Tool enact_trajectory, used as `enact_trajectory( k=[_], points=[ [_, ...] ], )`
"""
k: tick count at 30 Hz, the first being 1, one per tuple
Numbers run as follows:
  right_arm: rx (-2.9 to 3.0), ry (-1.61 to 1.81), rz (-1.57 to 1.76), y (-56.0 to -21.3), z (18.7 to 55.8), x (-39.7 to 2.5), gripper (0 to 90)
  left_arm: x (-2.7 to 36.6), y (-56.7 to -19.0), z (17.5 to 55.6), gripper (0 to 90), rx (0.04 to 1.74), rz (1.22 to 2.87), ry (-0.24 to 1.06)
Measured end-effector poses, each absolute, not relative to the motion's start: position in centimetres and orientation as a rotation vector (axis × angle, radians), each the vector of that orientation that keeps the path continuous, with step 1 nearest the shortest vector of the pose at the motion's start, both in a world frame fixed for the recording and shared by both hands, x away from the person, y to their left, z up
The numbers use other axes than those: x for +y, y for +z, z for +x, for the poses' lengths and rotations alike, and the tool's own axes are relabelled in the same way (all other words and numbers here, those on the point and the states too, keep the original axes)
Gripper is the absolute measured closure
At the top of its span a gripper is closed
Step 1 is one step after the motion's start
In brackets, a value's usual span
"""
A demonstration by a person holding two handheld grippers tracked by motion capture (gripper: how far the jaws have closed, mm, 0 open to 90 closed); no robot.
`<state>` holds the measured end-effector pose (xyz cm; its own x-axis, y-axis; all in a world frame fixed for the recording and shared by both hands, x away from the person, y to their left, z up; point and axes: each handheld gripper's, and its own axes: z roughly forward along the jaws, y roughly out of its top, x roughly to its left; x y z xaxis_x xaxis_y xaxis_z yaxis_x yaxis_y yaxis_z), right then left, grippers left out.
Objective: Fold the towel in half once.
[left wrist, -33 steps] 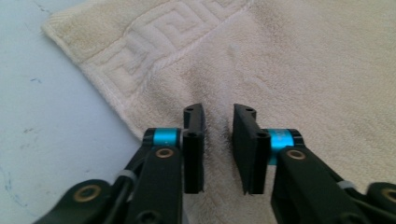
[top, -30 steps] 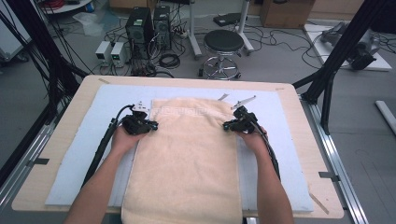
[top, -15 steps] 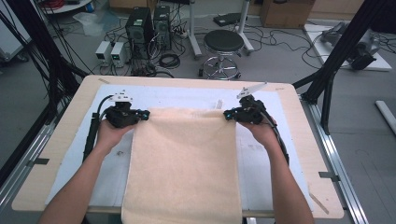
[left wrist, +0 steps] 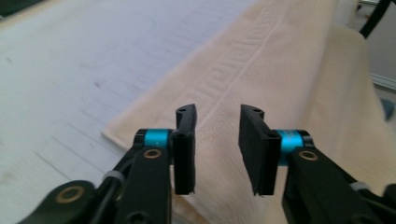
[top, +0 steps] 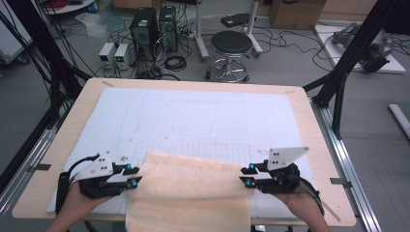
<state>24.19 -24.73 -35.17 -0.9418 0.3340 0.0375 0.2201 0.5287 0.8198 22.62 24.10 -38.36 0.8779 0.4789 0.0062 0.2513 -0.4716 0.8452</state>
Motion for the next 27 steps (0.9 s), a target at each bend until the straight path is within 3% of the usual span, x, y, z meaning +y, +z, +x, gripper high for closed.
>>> enact_trajectory(
  k=[7, 15, 18, 22, 27],
  points=[
    [2.648, 1.259, 0.624, -38.2, 26.8, -24.4, 54.1, 23.6, -39.1, 25.4, 56.3, 0.582, 2.100, 0.325],
    [2.747, 1.141, 0.656, -41.7, 30.6, -22.1, 50.1, 21.5, -41.9, 30.2, 50.2, 0.664, 2.167, 0.226],
    [2.791, 1.104, 0.648, -42.6, 31.1, -21.3, 57.3, 20.8, -42.7, 30.6, 56.5, 0.656, 2.217, 0.197],
    [2.800, 1.142, 0.627, -42.6, 31.3, -21.3, 74.1, 20.2, -42.9, 30.1, 77.7, 0.615, 2.248, 0.263],
    [2.787, 1.165, 0.623, -42.1, 31.2, -21.4, 79.0, 20.5, -42.3, 30.0, 84.4, 0.625, 2.223, 0.257]
  ],
)
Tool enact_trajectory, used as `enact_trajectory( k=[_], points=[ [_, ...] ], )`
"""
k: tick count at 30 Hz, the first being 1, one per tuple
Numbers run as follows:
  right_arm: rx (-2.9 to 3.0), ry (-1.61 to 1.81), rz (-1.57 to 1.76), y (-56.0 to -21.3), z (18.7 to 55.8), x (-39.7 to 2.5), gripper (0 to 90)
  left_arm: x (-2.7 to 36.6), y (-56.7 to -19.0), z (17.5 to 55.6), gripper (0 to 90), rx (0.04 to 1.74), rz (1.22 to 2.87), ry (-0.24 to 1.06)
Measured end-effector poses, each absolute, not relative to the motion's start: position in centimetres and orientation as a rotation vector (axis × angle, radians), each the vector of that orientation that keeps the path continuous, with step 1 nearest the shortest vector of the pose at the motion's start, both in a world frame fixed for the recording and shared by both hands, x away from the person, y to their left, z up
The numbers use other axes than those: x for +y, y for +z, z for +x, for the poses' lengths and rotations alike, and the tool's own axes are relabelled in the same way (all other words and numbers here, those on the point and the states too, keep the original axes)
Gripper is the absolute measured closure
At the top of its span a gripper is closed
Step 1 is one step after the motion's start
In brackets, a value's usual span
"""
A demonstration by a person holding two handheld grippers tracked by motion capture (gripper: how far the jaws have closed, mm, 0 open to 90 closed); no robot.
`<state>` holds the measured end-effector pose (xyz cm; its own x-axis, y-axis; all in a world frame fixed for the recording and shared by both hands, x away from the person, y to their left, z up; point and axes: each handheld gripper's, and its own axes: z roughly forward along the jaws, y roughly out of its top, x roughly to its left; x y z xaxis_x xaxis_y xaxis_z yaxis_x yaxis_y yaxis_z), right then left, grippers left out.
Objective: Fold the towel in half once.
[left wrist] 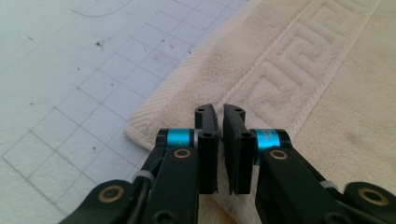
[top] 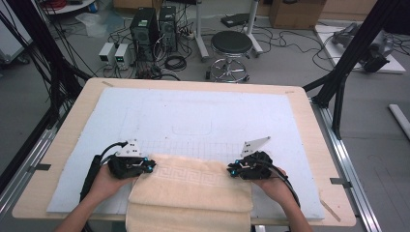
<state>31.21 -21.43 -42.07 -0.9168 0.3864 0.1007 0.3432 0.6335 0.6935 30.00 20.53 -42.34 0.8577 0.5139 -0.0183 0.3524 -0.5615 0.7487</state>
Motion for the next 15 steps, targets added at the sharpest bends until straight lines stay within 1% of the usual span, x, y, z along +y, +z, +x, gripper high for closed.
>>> enact_trajectory(
  k=[9, 15],
  points=[
    [2.723, 1.259, 0.609, -40.4, 31.0, -21.8, 80.6, 21.0, -40.3, 28.8, 85.5, 0.593, 2.144, 0.295],
    [2.667, 1.284, 0.540, -38.2, 29.8, -21.7, 80.2, 21.4, -38.9, 27.5, 85.3, 0.564, 2.127, 0.350]
  ],
)
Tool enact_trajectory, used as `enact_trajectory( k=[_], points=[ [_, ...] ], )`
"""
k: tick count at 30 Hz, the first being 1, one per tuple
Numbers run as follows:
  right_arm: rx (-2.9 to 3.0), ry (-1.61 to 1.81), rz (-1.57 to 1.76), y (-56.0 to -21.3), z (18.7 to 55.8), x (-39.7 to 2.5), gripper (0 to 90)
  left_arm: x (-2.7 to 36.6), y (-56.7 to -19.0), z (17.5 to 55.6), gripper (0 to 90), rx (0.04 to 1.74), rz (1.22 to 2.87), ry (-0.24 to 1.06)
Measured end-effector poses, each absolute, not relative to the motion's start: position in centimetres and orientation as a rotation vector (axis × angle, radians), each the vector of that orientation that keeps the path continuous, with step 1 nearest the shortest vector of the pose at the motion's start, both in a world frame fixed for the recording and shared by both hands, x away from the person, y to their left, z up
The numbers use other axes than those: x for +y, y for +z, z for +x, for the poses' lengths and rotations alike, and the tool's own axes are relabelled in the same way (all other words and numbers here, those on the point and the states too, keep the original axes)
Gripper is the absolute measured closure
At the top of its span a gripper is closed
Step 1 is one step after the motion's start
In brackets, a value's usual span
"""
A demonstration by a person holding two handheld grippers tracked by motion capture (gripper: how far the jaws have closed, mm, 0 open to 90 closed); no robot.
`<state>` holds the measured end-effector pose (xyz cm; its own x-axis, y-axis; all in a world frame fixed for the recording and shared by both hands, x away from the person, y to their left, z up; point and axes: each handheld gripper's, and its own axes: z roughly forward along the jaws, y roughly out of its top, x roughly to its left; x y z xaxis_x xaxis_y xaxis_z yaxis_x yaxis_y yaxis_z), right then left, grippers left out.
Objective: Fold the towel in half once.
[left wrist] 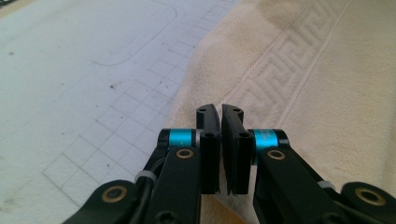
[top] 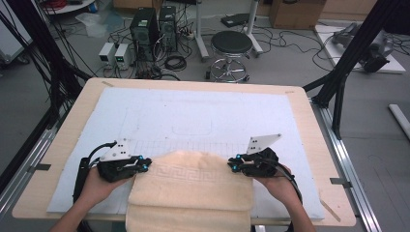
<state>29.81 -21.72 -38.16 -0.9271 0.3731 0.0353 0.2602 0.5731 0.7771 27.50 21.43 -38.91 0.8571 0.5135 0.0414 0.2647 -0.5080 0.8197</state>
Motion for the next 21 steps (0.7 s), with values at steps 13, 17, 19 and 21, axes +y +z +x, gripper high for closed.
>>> enact_trajectory(
  k=[13, 17, 19, 21],
  points=[
    [2.692, 1.291, 0.555, -38.5, 30.6, -21.1, 80.2, 22.0, -39.3, 27.5, 85.4, 0.585, 2.117, 0.321],
    [2.669, 1.324, 0.474, -36.6, 28.1, -21.3, 80.3, 22.8, -37.5, 24.2, 85.5, 0.529, 2.081, 0.319],
    [2.674, 1.341, 0.434, -35.4, 25.9, -21.3, 80.2, 23.1, -36.1, 21.3, 85.5, 0.447, 2.065, 0.316],
    [2.688, 1.407, 0.333, -34.0, 23.0, -21.5, 75.0, 23.4, -35.1, 18.7, 84.4, 0.366, 2.064, 0.301]
  ],
)
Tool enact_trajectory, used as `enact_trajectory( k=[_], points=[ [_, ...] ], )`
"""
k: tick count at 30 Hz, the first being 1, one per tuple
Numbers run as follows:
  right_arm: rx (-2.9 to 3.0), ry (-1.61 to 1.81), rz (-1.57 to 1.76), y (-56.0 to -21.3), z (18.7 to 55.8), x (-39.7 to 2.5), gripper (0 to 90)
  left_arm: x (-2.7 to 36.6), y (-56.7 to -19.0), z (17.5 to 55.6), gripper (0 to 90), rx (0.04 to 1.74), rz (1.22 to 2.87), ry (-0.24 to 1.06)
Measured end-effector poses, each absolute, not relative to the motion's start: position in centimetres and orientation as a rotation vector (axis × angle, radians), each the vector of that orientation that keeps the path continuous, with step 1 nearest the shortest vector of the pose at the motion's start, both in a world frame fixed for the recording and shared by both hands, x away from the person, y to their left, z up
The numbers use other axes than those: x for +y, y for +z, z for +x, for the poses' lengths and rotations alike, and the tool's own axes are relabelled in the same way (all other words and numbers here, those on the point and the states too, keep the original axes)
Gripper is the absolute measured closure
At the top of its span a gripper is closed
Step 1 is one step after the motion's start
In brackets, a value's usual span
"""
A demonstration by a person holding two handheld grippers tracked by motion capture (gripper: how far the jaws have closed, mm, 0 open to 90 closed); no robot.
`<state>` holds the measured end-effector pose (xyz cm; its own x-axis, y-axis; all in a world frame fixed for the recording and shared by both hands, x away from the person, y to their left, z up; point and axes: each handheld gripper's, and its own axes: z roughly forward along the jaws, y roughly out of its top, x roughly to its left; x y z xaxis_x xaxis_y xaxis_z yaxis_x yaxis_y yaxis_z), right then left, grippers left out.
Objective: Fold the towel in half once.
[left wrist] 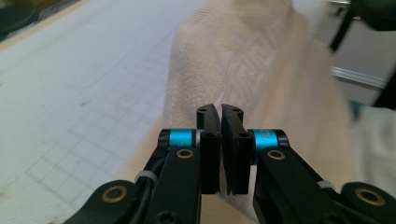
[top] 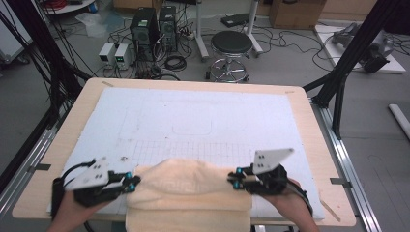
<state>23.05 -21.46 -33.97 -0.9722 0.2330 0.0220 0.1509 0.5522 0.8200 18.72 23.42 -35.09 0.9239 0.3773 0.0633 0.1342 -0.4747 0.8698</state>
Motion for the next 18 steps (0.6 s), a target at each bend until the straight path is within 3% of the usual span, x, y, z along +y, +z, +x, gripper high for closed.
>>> enact_trajectory(
  k=[1, 5, 18],
  points=[
    [2.702, 1.446, 0.304, -33.4, 21.9, -21.5, 69.6, 23.6, -34.8, 17.9, 82.6, 0.347, 2.061, 0.298],
    [2.711, 1.433, 0.300, -33.0, 20.7, -21.7, 64.4, 23.7, -35.0, 17.9, 73.7, 0.372, 2.064, 0.306],
    [2.677, 1.162, 0.554, -39.4, 28.2, -22.0, 51.1, 24.2, -40.2, 25.0, 56.3, 0.632, 2.090, 0.338]
  ],
)
